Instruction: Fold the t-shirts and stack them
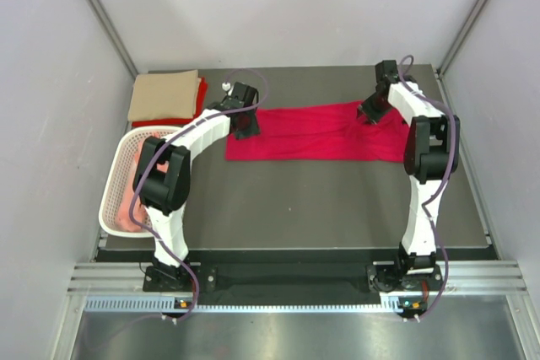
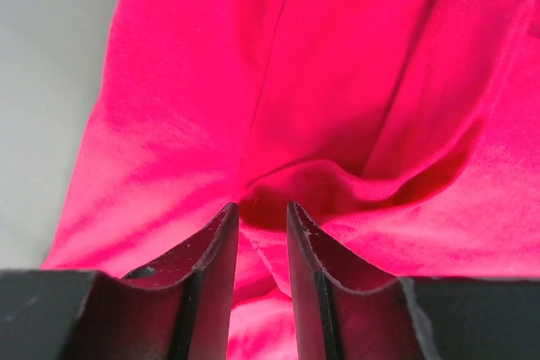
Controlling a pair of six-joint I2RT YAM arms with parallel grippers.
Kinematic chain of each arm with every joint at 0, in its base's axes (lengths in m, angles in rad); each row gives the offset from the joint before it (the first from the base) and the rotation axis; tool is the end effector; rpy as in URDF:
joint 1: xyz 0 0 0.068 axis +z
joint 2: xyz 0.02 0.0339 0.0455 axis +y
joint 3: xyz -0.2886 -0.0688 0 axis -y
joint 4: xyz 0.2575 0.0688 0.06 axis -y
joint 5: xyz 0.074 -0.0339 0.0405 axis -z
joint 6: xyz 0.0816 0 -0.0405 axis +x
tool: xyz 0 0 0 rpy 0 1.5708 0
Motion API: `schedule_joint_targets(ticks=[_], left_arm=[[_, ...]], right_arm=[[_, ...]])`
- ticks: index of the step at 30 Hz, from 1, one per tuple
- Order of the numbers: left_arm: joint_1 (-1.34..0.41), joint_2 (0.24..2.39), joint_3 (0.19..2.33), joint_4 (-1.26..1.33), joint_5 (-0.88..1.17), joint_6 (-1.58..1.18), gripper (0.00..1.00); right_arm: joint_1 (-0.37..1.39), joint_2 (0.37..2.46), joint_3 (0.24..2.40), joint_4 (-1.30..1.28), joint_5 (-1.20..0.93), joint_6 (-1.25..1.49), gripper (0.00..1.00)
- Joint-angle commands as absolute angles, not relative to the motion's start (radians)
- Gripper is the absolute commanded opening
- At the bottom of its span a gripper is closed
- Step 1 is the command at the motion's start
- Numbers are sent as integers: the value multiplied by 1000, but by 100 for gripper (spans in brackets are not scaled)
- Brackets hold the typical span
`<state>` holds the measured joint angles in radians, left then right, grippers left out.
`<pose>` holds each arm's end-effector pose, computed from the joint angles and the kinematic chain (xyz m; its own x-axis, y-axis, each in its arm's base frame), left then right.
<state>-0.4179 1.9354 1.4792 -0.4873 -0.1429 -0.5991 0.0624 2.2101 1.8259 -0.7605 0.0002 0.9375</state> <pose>0.4355 -0.1807 0.1983 -0.7945 -0.2579 -0.5498 -0.1486 0.9604 -0.2358 0.5167 0.0323 0.1625 -0.5880 0.7709 -0.2447 0.6957 0.6364 0.3331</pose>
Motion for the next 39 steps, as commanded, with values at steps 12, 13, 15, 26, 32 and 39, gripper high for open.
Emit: schedule_joint_targets(ticks=[12,13,15,26,32,39], left_arm=[[-422,1922,1473,-471,-146,-607,39],[-422,1924,1473,-469,-144,-607,39],[-422,1924,1471,-469,-146,-607,40],[-422,1944,1477,-462,-138,-617,39],[-423,1953,1482,-457,-140,-617,39],[-425,1953,1483,-459,-140,-623,39]], right_arm=[[83,2252,1868,-692,-51,854,29],[83,2253,1870,-664,-61,844,29],[86,2260,1868,-638,-93,807,29],[103,2258,1870,-499,-238,710,27],[109,2260,1873,-472,-281,671,26],[120,2180,1894,-635,38,716,24]])
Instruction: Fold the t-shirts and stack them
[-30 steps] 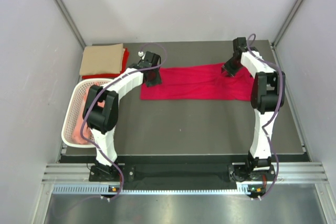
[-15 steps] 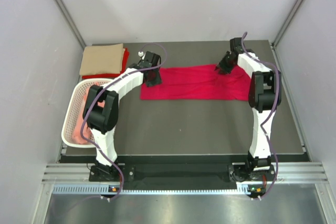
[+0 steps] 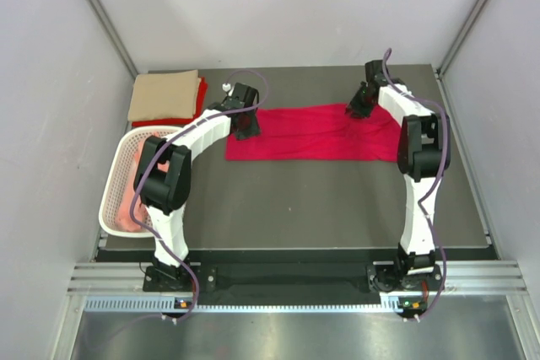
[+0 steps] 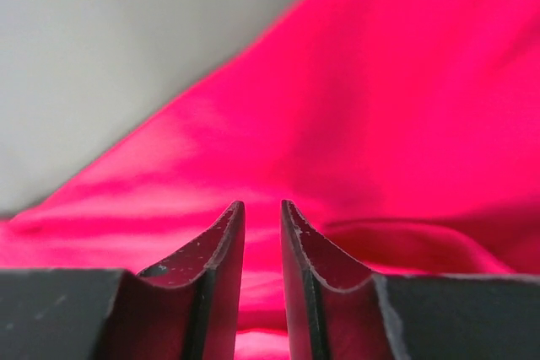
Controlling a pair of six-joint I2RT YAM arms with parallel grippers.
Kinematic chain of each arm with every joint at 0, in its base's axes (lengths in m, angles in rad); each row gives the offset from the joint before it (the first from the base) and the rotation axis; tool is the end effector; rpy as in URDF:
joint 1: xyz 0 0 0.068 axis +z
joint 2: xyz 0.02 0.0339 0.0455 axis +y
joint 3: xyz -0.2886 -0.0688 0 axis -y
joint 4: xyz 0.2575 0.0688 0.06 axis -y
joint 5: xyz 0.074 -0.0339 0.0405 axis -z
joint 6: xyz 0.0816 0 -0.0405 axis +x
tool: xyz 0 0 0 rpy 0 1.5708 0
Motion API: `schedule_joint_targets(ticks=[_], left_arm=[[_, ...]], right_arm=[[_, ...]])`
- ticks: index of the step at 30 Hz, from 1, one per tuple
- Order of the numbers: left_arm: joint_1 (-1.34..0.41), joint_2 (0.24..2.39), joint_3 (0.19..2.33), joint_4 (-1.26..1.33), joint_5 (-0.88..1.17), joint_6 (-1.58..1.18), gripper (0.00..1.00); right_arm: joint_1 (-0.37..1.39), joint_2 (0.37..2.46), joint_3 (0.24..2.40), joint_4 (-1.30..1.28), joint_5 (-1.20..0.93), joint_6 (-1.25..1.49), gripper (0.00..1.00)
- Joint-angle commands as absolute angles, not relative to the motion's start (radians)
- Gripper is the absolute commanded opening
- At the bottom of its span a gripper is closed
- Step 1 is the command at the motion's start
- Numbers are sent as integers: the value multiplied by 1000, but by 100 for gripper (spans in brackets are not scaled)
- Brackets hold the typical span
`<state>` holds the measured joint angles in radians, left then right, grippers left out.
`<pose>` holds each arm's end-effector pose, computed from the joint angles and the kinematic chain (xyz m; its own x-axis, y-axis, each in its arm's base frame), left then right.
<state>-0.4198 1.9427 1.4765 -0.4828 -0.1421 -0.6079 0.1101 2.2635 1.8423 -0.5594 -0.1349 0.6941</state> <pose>0.4357 -0.1818 0.1944 -0.7967 -0.2636 -0.5439 -0.1546 0.9588 -0.2382 0.5455 0.0713 0.1564 -0.7520 0.5546 -0.3563 0.3874 0.8091 0.4419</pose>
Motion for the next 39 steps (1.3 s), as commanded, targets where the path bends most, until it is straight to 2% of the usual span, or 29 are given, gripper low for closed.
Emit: schedule_joint_targets(ticks=[1,5,11,19,39], left_arm=[[-425,1953,1480,-457,-138,-626,39],[-426,1954,1465,-448,-133,-629,39],[-426,1919,1461,-476,-158,-601,39],[-426,1905,1474,-472,-149,-586,40],[-431,1922,1459,-451,-117,-600,40]], right_arm=[[123,2174,1894,-672,61,748,23],[126,2164,1933,-764,109,804,19],[149,2180,2016,-847,164,813,26],[156,2209,2048,-972,187,876,28],[189,2289,2086,-976,207,927,33]])
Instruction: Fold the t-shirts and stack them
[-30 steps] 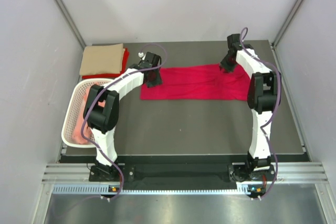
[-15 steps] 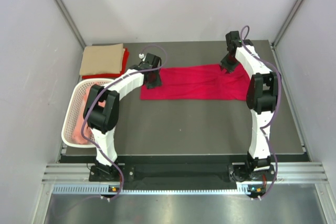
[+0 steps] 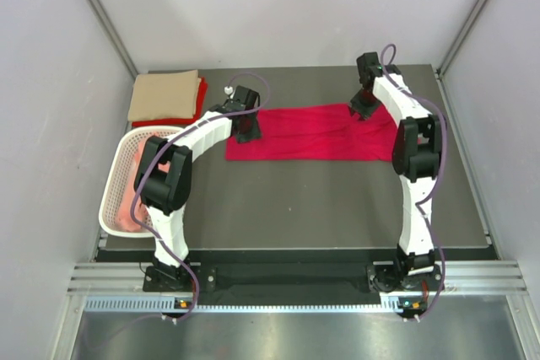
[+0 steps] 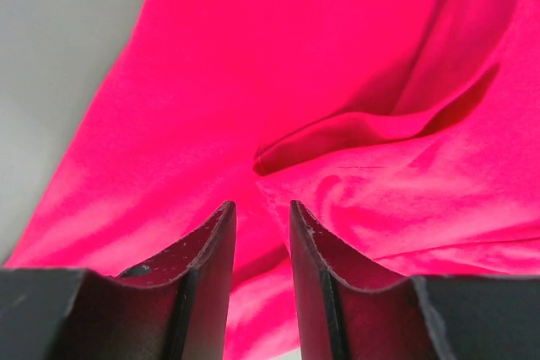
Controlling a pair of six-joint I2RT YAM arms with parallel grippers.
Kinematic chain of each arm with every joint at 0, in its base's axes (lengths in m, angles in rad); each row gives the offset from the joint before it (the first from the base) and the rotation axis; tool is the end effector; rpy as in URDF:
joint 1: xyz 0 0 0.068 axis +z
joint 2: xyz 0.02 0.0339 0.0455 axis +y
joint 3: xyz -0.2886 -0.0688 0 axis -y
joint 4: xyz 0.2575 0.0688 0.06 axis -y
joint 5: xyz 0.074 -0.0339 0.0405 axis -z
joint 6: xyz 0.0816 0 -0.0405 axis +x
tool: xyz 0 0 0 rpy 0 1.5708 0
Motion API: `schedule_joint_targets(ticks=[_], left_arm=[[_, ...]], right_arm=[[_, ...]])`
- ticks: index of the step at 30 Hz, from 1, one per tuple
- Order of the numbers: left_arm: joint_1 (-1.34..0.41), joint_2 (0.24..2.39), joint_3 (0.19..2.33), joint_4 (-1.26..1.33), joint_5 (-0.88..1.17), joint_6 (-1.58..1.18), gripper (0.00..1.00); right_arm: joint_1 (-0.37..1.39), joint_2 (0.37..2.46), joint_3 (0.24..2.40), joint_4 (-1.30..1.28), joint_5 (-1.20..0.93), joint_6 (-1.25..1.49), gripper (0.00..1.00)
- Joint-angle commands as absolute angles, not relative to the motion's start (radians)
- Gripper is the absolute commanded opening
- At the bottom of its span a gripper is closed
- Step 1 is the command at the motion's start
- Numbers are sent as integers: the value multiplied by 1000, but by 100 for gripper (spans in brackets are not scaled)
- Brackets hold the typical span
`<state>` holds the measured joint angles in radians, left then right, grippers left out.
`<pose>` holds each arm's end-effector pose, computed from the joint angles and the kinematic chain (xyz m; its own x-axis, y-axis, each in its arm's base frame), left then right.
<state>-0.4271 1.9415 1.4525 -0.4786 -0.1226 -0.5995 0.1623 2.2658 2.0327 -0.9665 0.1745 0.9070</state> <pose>0.4301 -0.1848 0.1869 -0.8152 -0.2443 -0.5252 -0.1356 0.9620 -0.2369 0.5206 0.0709 0.1902 -0.6430 0.6807 -0.3509 0.6646 0.7237 0.1860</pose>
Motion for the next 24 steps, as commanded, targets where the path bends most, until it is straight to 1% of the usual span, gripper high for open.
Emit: schedule_joint_targets(ticks=[1,18,21,24], left_arm=[[-431,1921,1459,-449,-117,-600,40],[-431,1911,1453,-449,-127,-597,40],[-430,1913,1453,-449,-127,-598,40],[-431,1916,1453,-448,-127,-600,40]], right_arm=[[192,2295,2088,-976,213,928,33],[190,2350,2102,-963,224,937,32],[190,2349,2102,-956,222,934,27],[190,2341,2100,-951,225,924,10]])
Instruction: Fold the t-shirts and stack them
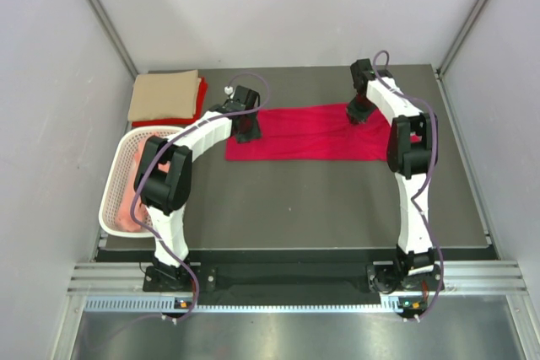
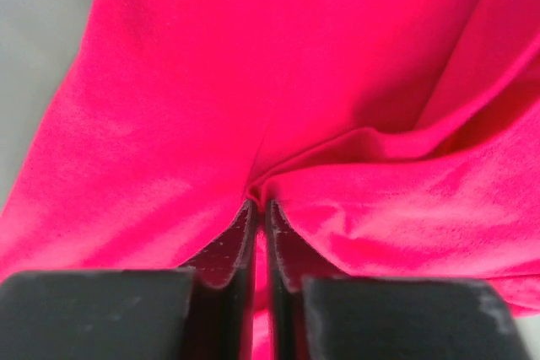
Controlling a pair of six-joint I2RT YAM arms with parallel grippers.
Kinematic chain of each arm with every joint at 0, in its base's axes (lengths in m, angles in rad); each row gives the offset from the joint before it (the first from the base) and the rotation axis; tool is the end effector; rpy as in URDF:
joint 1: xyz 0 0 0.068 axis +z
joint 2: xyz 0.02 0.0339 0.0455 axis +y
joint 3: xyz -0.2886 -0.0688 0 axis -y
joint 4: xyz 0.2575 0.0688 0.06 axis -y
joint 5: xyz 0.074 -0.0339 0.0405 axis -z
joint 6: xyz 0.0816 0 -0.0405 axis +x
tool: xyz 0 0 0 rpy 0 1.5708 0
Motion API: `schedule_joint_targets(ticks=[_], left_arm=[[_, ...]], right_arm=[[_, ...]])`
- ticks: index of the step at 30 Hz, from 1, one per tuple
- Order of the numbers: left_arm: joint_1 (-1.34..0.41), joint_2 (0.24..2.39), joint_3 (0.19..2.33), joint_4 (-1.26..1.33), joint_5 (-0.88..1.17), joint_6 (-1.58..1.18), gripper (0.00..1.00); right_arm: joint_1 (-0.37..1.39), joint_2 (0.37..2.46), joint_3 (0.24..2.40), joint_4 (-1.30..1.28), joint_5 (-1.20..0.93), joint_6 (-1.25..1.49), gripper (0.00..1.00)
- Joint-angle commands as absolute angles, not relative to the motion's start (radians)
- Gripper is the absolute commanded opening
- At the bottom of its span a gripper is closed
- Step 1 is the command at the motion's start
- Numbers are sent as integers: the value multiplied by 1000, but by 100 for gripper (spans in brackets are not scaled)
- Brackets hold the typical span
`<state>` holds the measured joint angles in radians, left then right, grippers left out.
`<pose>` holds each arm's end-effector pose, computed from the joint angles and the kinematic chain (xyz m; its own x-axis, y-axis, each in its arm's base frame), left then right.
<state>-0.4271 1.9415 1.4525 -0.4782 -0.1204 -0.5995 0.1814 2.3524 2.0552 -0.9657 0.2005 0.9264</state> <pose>0.4301 -0.1850 0.1869 -0.8157 -0.2442 -0.5244 -0.1345 0.9618 -0.2386 0.5279 0.0803 0.1536 -0.6570 0.6760 -0.3338 0.6788 0.7230 0.1283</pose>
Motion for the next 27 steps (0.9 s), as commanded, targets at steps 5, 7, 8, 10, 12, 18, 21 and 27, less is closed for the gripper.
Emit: schedule_joint_targets(ticks=[5,7,8,10,12,18,21,27], left_arm=[[-430,1921,1454,-443,-121,-601,40],[-431,1924,1457,-443,-115,-603,40],[-430,1924,1457,-443,-115,-604,40],[-431,1927,1456,-442,-114,-604,40],[-431,1928,1456,-442,-114,-604,40],[-430,1930,1457,-442,-115,-603,40],[-431,1931,1459,-440,-120,-601,40],[-430,1948,1465,-469,-147,-603,40]], right_arm=[[204,2301,2082,-924,250,904,0],[215,2277,2066,-885,253,891,0],[219,2272,2050,-868,253,885,0],[225,2264,2040,-836,245,868,0],[232,2269,2039,-819,232,851,0],[247,2269,2026,-779,187,807,1],[256,2249,1996,-758,161,773,4],[245,2160,1928,-837,219,767,22]])
